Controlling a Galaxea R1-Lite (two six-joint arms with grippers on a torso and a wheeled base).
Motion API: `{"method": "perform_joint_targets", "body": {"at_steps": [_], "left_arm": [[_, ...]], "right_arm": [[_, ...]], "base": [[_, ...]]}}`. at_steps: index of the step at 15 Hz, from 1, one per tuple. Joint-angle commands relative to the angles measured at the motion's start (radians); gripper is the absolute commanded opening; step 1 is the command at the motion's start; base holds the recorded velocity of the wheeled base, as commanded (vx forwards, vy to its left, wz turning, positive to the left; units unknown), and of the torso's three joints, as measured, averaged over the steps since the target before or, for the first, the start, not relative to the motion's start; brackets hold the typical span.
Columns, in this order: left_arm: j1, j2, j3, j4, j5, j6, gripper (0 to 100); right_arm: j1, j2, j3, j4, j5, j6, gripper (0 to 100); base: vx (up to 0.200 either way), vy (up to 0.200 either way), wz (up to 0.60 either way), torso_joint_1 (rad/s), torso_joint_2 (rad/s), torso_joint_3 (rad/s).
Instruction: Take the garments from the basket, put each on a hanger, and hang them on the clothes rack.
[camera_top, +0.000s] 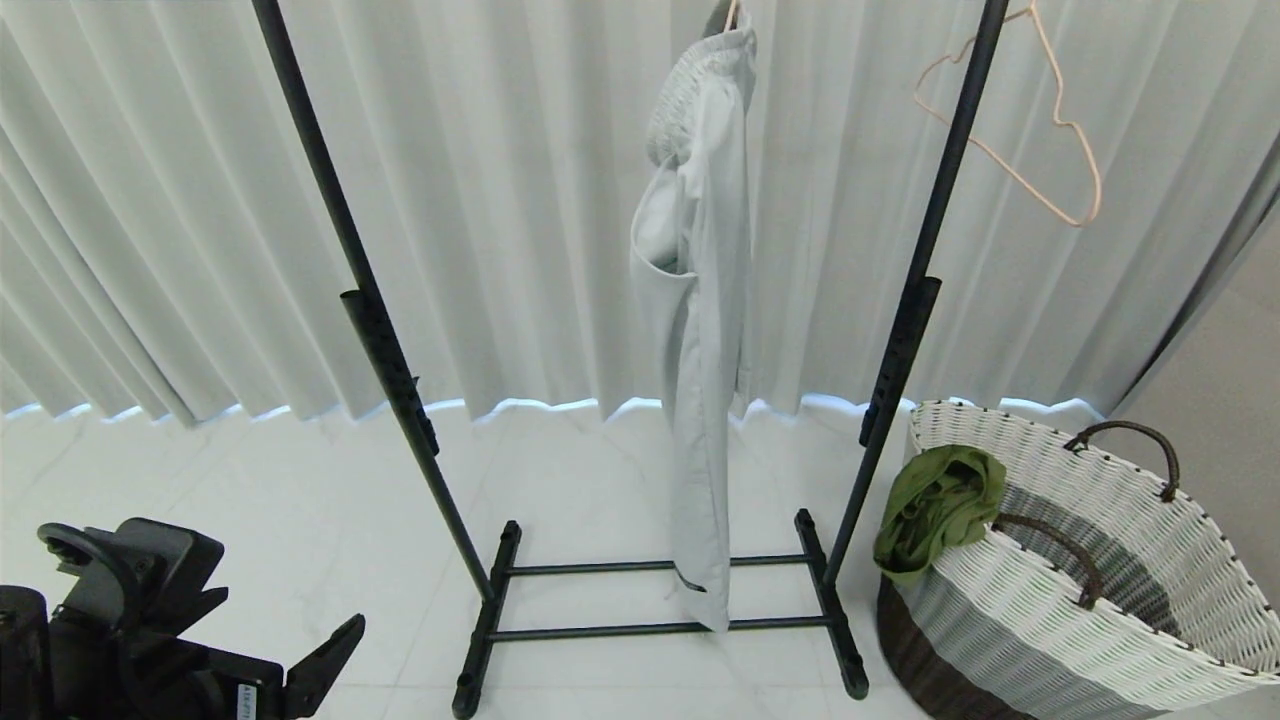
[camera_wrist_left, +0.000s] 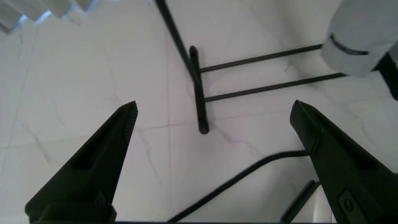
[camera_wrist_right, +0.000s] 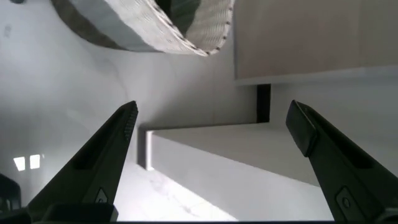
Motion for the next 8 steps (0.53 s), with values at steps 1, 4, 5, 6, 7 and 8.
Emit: {"method": "perform_joint_targets", "body": {"at_steps": [1,4,5,6,7,8], "left_arm": [[-0.014,0.003,0.001,0.0,0.001,0.0,100],[-0.014,0.011,-0.004,0.0,0.002,0.0,100],[-0.012,0.015,-0.004,0.0,0.002,-0.003,100],[-0.012,0.015,-0.005,0.0,0.002,-0.001,100],[-0.012,0.015,-0.005,0.0,0.002,-0.001,100],[-0.012,0.015,-0.005,0.0,0.002,-0.001,100]], "right_arm": [[0.0,-0.028,0.027,-0.008,0.001,-0.006,100],[0.002,-0.029,0.048,-0.096,0.085,-0.005,100],[0.002,-0.026,0.06,-0.143,0.121,-0.006,100],[0.002,-0.018,0.07,-0.175,0.136,-0.008,100],[0.002,-0.008,0.071,-0.19,0.144,-0.008,100],[0.002,0.005,0.071,-0.201,0.151,-0.006,100]], "base": [[0.0,-0.2,0.0,-0.002,0.01,0.017],[0.133,-0.067,0.0,0.001,0.0,0.002],[0.2,0.0,0.0,-0.007,0.0,0.012],[0.2,0.0,0.0,-0.002,0.0,0.002],[0.2,0.0,0.0,0.002,0.0,0.007],[0.2,0.0,0.0,0.002,0.01,0.002]]}}
